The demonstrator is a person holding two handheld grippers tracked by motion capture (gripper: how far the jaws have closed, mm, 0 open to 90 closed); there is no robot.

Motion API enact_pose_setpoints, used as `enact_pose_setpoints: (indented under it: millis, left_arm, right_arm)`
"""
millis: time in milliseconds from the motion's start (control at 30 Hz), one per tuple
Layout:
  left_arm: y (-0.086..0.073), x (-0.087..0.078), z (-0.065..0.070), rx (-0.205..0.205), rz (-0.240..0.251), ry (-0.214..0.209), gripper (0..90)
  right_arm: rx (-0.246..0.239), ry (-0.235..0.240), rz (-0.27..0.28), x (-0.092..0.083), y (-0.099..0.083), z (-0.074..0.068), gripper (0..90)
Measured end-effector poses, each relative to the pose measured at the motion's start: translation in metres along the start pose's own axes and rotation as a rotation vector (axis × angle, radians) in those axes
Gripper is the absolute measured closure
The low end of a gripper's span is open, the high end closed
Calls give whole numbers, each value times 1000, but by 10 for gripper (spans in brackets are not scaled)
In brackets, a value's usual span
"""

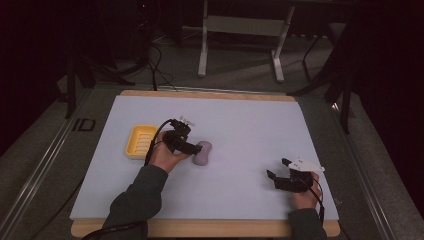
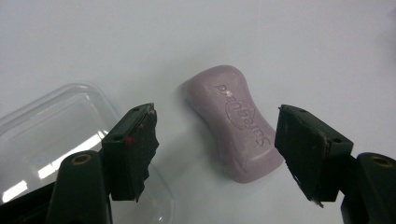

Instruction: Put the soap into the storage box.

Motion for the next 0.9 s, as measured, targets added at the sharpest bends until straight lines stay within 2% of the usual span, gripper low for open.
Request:
enact_pose_setpoints:
  millis: [600,900]
  left_arm:
    - [12,14,10,6,-39,4,294]
    - [16,22,14,27,-66,6,282]
  right_arm:
    - [-6,1,3,0,0,0,217]
    - [-10,2,5,0,0,0,217]
Point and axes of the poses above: each handheld gripper's, and its own axes: x roughly forward along the jaws, y roughly out of its top, z roughly to its right, the point moved 3 cm from there along x, roughly forward along the jaws, and after that the axes turned 9 degrees about y, right-handed, at the moved point
